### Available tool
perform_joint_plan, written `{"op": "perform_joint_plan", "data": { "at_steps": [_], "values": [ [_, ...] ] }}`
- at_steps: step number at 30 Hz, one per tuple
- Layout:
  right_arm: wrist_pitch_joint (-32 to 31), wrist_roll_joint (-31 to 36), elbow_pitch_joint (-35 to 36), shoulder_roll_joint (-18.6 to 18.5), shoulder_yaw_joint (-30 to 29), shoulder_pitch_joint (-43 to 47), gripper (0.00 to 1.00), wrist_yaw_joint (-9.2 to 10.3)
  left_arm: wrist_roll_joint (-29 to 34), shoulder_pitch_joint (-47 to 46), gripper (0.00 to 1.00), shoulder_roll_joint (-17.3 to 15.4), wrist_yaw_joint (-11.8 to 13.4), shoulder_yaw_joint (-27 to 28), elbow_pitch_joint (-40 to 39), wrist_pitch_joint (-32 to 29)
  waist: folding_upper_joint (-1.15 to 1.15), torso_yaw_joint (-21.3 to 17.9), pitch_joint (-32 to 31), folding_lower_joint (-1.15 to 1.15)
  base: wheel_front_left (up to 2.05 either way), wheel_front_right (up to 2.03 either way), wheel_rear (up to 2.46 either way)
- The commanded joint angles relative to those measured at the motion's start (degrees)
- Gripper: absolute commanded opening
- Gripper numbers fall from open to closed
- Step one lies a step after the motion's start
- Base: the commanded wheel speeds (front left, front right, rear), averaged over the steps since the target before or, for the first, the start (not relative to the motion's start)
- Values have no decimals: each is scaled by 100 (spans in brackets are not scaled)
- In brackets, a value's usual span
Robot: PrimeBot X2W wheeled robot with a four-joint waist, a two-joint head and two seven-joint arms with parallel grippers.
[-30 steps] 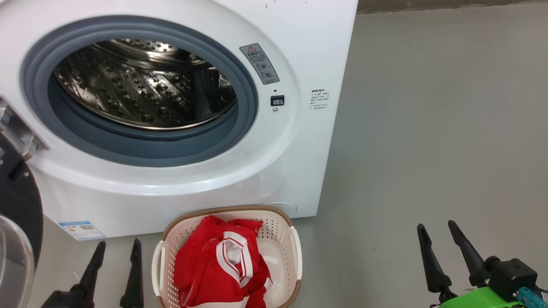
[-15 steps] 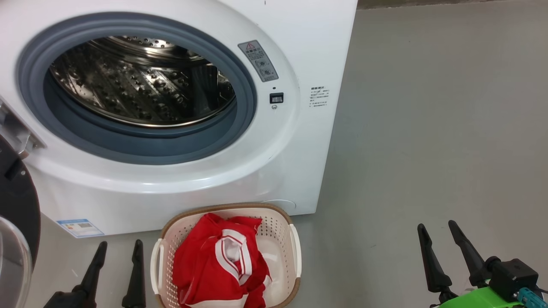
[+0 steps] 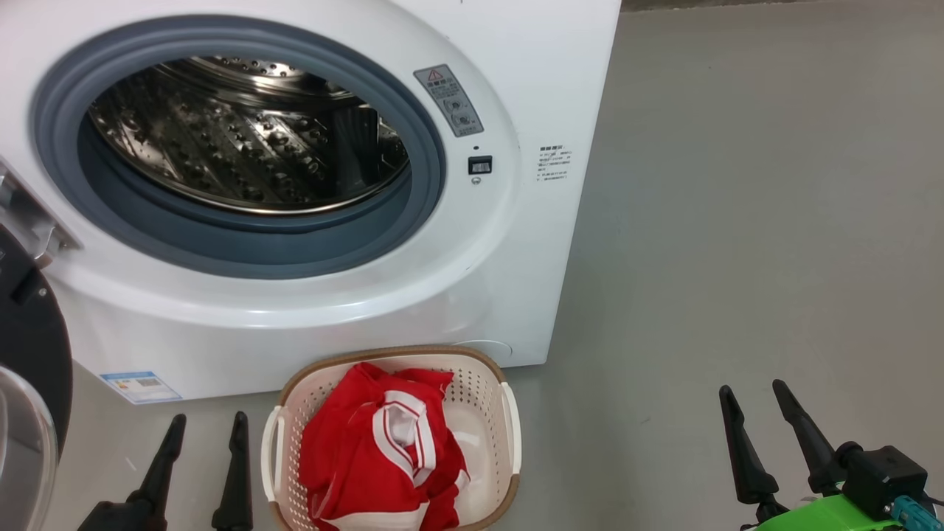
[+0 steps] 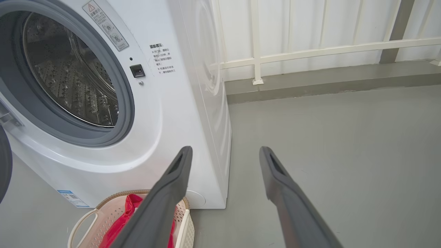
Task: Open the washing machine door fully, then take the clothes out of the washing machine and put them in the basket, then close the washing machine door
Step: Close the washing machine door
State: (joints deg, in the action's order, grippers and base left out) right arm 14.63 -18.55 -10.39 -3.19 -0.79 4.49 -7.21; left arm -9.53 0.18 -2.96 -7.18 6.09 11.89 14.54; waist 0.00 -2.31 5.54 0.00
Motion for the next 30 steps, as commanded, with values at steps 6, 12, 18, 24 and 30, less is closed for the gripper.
{"op": "perform_joint_plan", "data": {
  "at_steps": [6,12,18,24,30],
  "values": [
    [37,-25,142,-52,125,-124,100,-28,81,-99,100,-48,-31,174,-168,46,0,-5,7,0,-104,104,0],
    [37,-21,148,-46,112,-154,100,-28,80,-115,100,-65,-31,176,-192,46,0,-10,36,0,-165,160,4],
    [37,-19,145,-41,101,-171,100,-28,-19,-127,100,-74,-31,121,-280,46,0,-7,51,0,-157,151,6],
    [37,-31,126,-35,118,-181,100,-28,13,-113,100,-96,-31,114,-251,46,0,1,43,0,-82,82,0],
    [37,-31,120,-32,119,-184,100,-28,41,-134,100,-86,-31,139,-223,46,0,13,47,0,-10,10,0]
  ]
}}
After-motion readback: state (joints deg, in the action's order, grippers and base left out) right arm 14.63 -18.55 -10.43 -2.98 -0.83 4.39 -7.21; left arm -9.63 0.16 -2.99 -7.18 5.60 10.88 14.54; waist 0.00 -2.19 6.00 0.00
